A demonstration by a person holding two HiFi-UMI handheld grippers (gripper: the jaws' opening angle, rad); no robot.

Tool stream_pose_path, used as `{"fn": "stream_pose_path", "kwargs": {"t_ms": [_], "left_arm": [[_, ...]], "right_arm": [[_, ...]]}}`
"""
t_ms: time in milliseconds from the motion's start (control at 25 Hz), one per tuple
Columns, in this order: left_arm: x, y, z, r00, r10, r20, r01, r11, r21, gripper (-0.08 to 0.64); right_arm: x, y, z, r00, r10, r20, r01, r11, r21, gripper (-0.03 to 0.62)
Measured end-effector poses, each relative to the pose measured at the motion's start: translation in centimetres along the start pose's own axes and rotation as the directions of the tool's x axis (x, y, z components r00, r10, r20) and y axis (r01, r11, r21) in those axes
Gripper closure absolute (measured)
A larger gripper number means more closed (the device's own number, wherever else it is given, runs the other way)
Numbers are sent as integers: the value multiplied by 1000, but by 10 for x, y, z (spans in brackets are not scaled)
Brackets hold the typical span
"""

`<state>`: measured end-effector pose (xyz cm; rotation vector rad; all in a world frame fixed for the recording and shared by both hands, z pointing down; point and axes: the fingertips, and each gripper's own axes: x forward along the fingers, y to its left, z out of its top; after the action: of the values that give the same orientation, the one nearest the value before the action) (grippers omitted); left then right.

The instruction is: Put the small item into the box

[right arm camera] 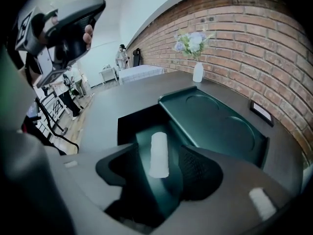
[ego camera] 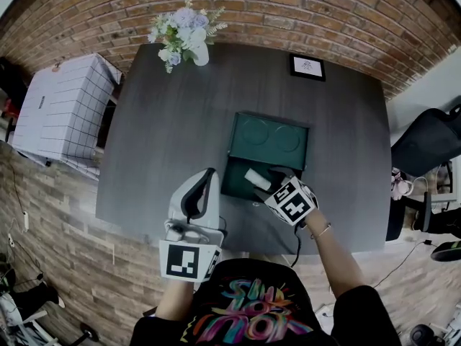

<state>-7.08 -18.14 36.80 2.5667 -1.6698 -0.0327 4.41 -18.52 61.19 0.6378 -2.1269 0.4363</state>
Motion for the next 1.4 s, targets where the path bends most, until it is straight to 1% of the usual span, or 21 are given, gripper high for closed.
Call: {"fn": "stream_pose_path", "kwargs": {"t_ms": [160,320,400,560,600,680,800,920,1000,1040,1120,1200,1280,1400], "left_arm": [[0,-5,4,1000,-22,9,22,1000,-16,558],[0,-9,11,999,-37,24,38,999,-16,558],[0,-11,16,998,-51,32,51,998,-20,558],[2,-16,27,996,-75,47,76,997,-5,558],[2,-17,29,995,-82,49,82,997,-3,558],[1,-21,33,994,-94,54,95,995,-5,558],[0,-29,38,992,-112,64,113,994,-5,558],[-1,-37,38,989,-131,64,131,991,0,558],[-2,-41,38,988,-143,60,143,990,13,558],[-2,-43,37,987,-151,56,150,989,20,558],[-3,-48,35,985,-164,49,162,986,27,558],[-2,-53,36,984,-172,47,170,985,34,558],[-1,-55,39,983,-178,51,176,983,42,558],[-2,-53,40,983,-177,49,174,983,49,558]], "right_arm": [[-29,-1,15,996,-22,91,20,999,28,340],[-70,-6,35,975,-70,209,58,996,61,341],[-96,-8,45,957,-103,270,86,994,75,345],[-148,-18,65,906,-181,382,154,983,100,351],[-161,-20,69,892,-200,405,172,979,106,355],[-188,-24,77,855,-244,458,210,970,125,397],[-232,-28,87,784,-305,541,257,952,165,432],[-272,-27,88,704,-352,617,279,936,215,463],[-295,-25,86,656,-385,650,299,922,244,490],[-303,-25,83,637,-401,658,314,915,254,503],[-317,-25,75,610,-433,664,344,899,271,519],[-328,-27,66,583,-463,668,361,884,297,543],[-338,-29,58,558,-491,669,375,868,324,552],[-347,-30,50,533,-528,662,413,845,341,581]]}}
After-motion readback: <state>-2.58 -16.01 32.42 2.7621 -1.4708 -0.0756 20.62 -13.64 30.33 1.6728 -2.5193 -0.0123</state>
